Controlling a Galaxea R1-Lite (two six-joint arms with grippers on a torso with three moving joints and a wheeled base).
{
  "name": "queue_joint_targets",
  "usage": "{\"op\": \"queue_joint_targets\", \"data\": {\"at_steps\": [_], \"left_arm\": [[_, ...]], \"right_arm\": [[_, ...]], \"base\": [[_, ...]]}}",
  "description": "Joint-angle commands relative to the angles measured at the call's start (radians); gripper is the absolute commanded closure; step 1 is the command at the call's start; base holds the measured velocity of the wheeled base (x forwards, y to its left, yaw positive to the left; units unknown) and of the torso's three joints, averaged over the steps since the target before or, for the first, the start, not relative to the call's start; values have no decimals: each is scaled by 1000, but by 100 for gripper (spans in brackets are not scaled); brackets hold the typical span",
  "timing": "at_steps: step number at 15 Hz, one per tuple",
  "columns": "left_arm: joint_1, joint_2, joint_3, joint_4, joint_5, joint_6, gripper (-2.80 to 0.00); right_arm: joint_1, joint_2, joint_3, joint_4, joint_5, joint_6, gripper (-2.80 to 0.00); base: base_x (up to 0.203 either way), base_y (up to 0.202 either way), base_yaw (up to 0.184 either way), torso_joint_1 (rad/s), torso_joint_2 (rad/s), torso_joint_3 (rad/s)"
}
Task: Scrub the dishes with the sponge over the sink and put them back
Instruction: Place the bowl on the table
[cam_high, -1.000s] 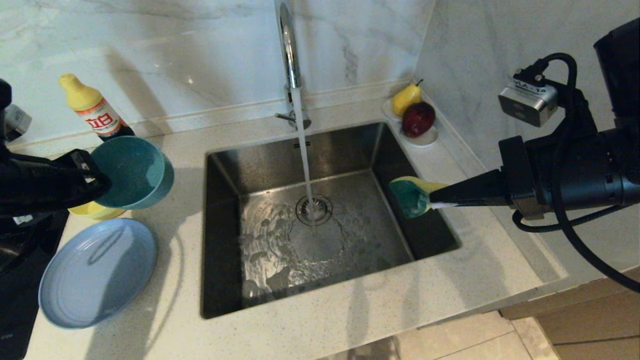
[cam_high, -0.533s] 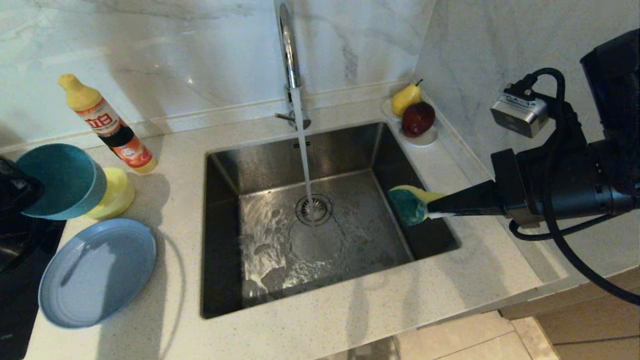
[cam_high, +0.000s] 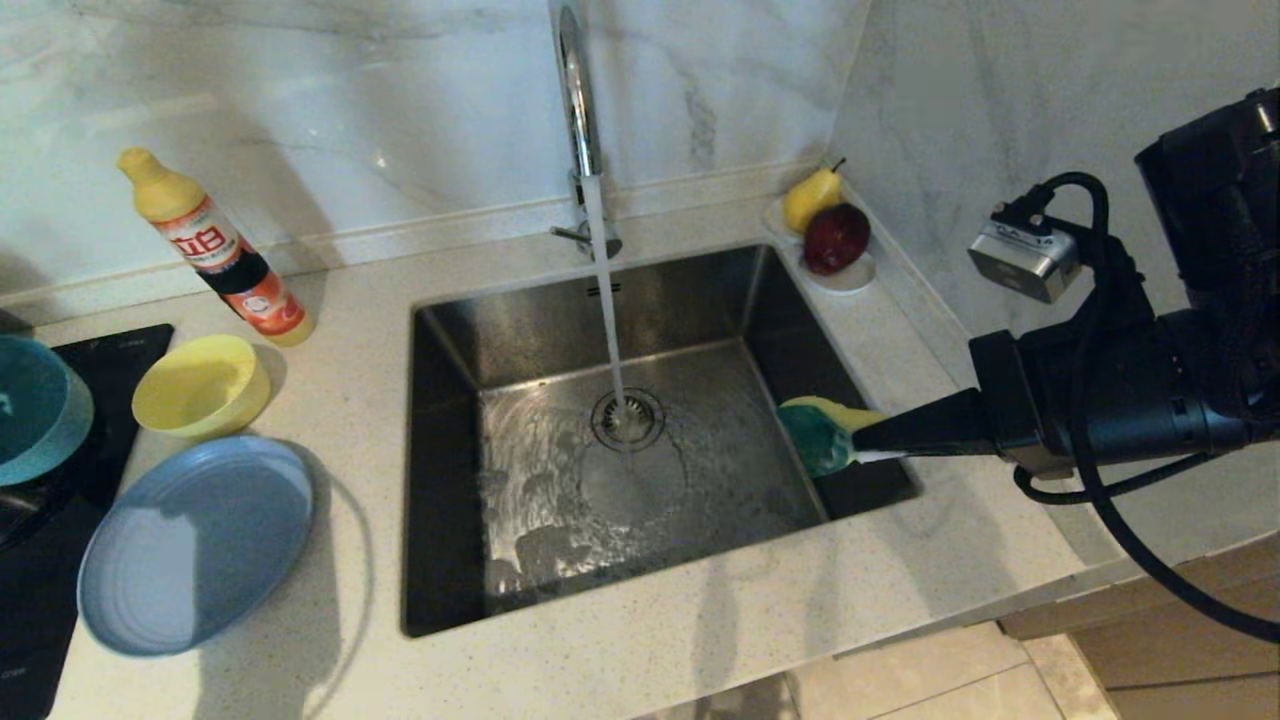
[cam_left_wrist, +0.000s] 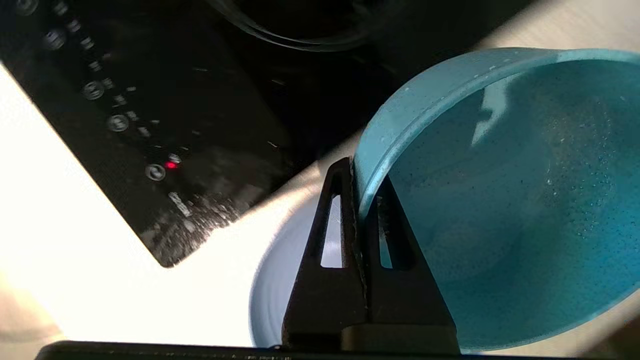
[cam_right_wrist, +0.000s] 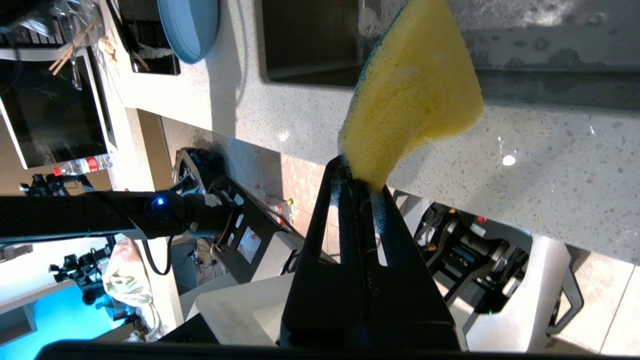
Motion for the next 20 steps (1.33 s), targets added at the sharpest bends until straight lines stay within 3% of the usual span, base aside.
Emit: {"op": "queue_joint_targets", "data": {"at_steps": [1,4,13,17,20], "left_arm": [[87,102,-16,6,-47,-36,0],[138,164,-32,7,-99,-73,0],[215,352,-117,2,-106,-144,0],[246,366,-159,0,-258,-160,0],[247,409,-216,7,-288,-173,0]], "right_arm": [[0,-5,30,-32,3,3,0],[0,-13,52,-66,3,3,0],[0,-19,55,-66,3,3,0],[0,-26,61,-66,3,4,0],[0,-31,66,-66,3,3,0]], "base": [[0,0,0,0,0,0],[0,0,0,0,0,0],[0,0,0,0,0,0],[0,0,0,0,0,0],[0,0,0,0,0,0]]}}
